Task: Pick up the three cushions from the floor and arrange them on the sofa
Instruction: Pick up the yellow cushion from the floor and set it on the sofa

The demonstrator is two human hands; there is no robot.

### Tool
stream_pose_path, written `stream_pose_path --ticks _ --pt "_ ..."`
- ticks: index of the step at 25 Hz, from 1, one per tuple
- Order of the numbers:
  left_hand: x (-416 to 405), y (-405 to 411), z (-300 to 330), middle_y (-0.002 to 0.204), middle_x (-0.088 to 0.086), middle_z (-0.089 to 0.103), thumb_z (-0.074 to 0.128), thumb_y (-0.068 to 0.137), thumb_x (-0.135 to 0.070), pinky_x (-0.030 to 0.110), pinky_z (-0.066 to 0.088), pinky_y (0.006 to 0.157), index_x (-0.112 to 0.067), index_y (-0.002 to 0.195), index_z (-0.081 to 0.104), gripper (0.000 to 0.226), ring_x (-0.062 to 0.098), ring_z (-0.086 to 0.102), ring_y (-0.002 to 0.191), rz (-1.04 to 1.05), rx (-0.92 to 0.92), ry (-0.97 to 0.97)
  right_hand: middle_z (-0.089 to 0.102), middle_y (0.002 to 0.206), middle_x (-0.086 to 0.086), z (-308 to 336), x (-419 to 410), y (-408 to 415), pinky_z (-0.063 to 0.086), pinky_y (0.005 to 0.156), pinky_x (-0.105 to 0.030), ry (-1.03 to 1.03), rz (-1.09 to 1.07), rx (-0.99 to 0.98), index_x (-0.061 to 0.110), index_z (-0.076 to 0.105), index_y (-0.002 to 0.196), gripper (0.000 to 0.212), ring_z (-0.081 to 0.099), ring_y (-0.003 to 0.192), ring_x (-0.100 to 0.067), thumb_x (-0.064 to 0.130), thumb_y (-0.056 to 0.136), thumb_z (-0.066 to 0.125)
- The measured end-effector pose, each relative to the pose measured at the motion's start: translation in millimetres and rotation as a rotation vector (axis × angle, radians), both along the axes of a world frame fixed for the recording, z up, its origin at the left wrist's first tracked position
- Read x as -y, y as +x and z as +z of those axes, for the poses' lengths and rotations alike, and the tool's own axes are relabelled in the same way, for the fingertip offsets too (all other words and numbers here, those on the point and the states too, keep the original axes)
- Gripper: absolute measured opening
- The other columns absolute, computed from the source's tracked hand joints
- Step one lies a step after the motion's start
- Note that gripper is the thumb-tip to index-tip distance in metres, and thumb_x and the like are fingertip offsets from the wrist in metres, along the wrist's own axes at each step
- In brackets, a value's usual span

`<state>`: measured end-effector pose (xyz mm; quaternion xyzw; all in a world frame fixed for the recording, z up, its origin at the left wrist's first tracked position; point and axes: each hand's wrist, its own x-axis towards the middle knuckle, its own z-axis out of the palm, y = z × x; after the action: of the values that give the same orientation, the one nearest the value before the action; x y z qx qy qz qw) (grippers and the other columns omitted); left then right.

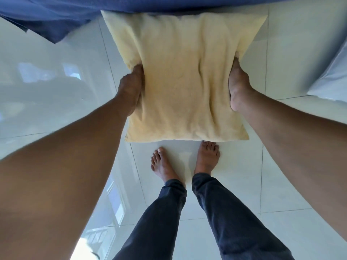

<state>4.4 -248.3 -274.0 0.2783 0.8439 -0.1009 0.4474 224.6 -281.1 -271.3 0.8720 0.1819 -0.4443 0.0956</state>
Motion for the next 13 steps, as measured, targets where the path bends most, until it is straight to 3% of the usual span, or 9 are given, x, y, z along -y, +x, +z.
stream_pose_path --ticks 2,4,5,6,7,8,10,13 --pt "28.8 -17.7 -16.2 0.177 -0.005 0.018 0.005 0.103 -0.042 0.039 0.013 0.131 -0.026 0.168 0.019 0.068 0.017 0.017 0.163 -0.041 -0.019 0.052 0.066 0.131 -0.023 -22.1 -0.8 19.3 0.045 0.108 -0.051 0.044 -0.097 -0.066 0.001 0.063 0.13 0.038 0.056 0.131 -0.042 0.003 0.093 0.057" --pt "-2.3 -23.5 26.0 0.172 0.002 0.033 0.026 0.109 -0.032 0.038 0.025 0.126 -0.023 0.162 0.035 0.055 0.024 0.029 0.159 0.136 0.086 0.055 0.063 0.142 -0.015 35.2 -54.2 39.9 0.036 0.121 -0.044 0.009 -0.374 -0.235 0.008 0.059 0.14 0.042 0.052 0.138 -0.035 0.026 0.103 0.047" --pt "-45.2 -25.1 77.0 0.163 0.006 0.047 0.036 0.107 -0.035 0.038 0.033 0.12 -0.024 0.153 0.048 0.049 0.03 0.04 0.152 0.177 0.146 0.066 0.061 0.145 -0.011 84.8 -98.3 56.7 0.036 0.122 -0.044 0.057 -0.484 -0.287 0.014 0.055 0.145 0.054 0.053 0.138 -0.031 0.047 0.103 0.041" --pt "-89.8 -27.8 142.5 0.147 0.008 0.061 0.04 0.101 -0.048 0.039 0.04 0.111 -0.024 0.139 0.06 0.049 0.034 0.053 0.14 0.147 0.183 0.06 0.063 0.141 -0.007 144.4 -145.6 69.6 0.042 0.118 -0.045 0.102 -0.408 -0.252 0.017 0.057 0.142 0.07 0.058 0.131 -0.028 0.067 0.097 0.038" --pt "-131.6 -24.7 212.9 0.13 0.007 0.068 0.04 0.092 -0.062 0.042 0.045 0.104 -0.023 0.128 0.065 0.059 0.035 0.061 0.123 0.125 0.115 0.042 0.068 0.13 -0.004 215.3 -182.8 71.3 0.049 0.11 -0.046 0.14 -0.272 -0.189 0.019 0.063 0.131 0.08 0.064 0.119 -0.027 0.082 0.086 0.038" --pt "-165.1 -10.3 282.6 0.12 0.004 0.069 0.037 0.085 -0.071 0.044 0.047 0.102 -0.021 0.126 0.067 0.071 0.032 0.063 0.113 0.17 0.165 0.108 0.071 0.119 -0.002 280.0 -202.2 60.9 0.053 0.105 -0.044 0.202 -0.382 -0.32 0.021 0.066 0.113 0.081 0.067 0.11 -0.028 0.09 0.078 0.04" --pt "-187.8 -9.7 364.7 0.121 0.001 0.069 0.036 0.087 -0.075 0.048 0.048 0.107 -0.02 0.129 0.066 0.076 0.03 0.062 0.114 0.235 0.252 0.13 0.074 0.105 0.0 358.7 -210.2 57.1 0.056 0.104 -0.045 0.21 -0.522 -0.418 0.022 0.064 0.09 0.073 0.071 0.107 -0.028 0.092 0.078 0.045" --pt "-167.5 -4.4 447.6 0.116 -0.002 0.068 0.038 0.094 -0.071 0.05 0.047 0.11 -0.022 0.123 0.064 0.063 0.03 0.062 0.118 0.229 0.289 0.169 0.074 0.097 0.003 438.9 -196.0 41.5 0.056 0.105 -0.046 0.26 -0.541 -0.367 0.027 0.065 0.083 0.06 0.072 0.104 -0.025 0.085 0.086 0.049"
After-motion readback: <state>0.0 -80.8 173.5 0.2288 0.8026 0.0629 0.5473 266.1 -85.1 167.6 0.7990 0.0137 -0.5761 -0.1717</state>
